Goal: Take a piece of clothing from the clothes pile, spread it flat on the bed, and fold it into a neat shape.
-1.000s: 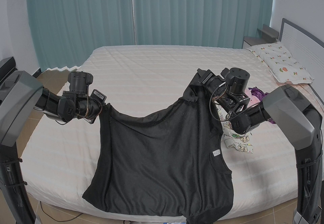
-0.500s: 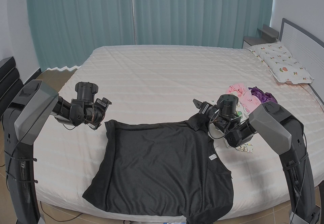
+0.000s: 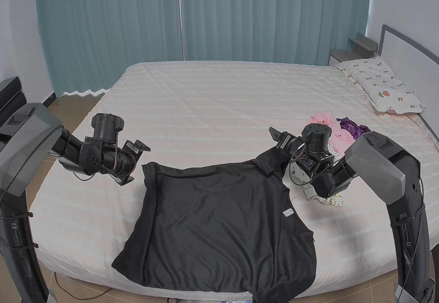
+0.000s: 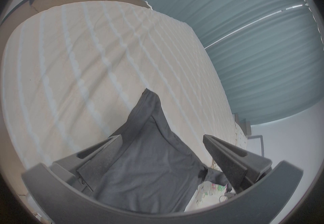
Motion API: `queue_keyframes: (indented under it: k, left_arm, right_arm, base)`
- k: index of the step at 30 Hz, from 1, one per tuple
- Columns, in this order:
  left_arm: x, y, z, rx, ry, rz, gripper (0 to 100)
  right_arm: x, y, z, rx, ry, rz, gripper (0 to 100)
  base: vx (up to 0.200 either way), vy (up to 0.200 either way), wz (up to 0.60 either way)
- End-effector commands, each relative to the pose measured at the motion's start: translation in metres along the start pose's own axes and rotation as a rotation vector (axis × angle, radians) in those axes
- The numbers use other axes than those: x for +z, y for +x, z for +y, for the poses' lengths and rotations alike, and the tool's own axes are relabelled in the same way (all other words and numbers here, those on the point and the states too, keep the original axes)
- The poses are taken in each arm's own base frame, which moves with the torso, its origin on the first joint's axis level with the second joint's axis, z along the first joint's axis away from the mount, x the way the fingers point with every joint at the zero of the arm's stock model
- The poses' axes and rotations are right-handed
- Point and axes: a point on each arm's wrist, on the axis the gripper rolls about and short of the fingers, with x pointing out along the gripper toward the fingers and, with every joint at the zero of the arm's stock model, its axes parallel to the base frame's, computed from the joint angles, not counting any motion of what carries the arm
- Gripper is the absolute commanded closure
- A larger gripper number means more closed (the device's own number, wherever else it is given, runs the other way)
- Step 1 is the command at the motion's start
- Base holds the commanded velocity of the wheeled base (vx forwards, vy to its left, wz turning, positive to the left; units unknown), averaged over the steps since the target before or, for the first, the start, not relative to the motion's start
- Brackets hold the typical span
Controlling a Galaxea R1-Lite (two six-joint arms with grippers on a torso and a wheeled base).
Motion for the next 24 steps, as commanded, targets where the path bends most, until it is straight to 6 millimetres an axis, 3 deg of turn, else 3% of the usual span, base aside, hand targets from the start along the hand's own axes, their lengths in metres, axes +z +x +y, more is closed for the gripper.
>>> queue_keyframes:
  k: [1,4,8,15,16,19,21,24]
  left_arm:
    - [-0.01,-0.043,0.005,-0.024,0.036,0.041,0]
    - [-0.014,-0.045,0.01,-0.015,0.034,0.065,0]
    - [-0.02,-0.044,0.019,0.002,0.021,0.107,0]
    - [-0.03,-0.053,0.034,0.015,0.013,0.168,0]
    - [-0.033,-0.059,0.038,0.007,0.011,0.179,0]
    - [-0.037,-0.064,0.043,-0.002,0.009,0.189,0]
    - [-0.042,-0.071,0.05,-0.005,0.007,0.194,0]
    - [-0.046,-0.074,0.057,-0.002,-0.006,0.197,0]
  right_arm:
    - [0.016,-0.034,0.003,-0.002,0.031,0.122,0]
    - [0.012,-0.036,0.001,-0.006,0.03,0.179,0]
    - [0.006,-0.017,0.0,-0.057,0.077,0.11,0]
    - [0.001,-0.038,-0.005,-0.093,0.077,0.18,0]
    - [0.002,-0.054,-0.007,-0.103,0.082,0.212,0]
    - [0.006,-0.073,-0.008,-0.122,0.089,0.235,0]
    - [0.008,-0.104,-0.009,-0.152,0.123,0.276,0]
    - [0.011,-0.129,-0.01,-0.151,0.172,0.294,0]
  base:
    - [0.0,0.0,0.0]
    - [0.0,0.0,0.0]
    - [0.0,0.0,0.0]
    - [0.0,0.0,0.0]
    - [0.0,0.0,0.0]
    - [0.0,0.0,0.0]
    - [-0.2,0.0,0.0]
    - [-0.2,0.133,0.0]
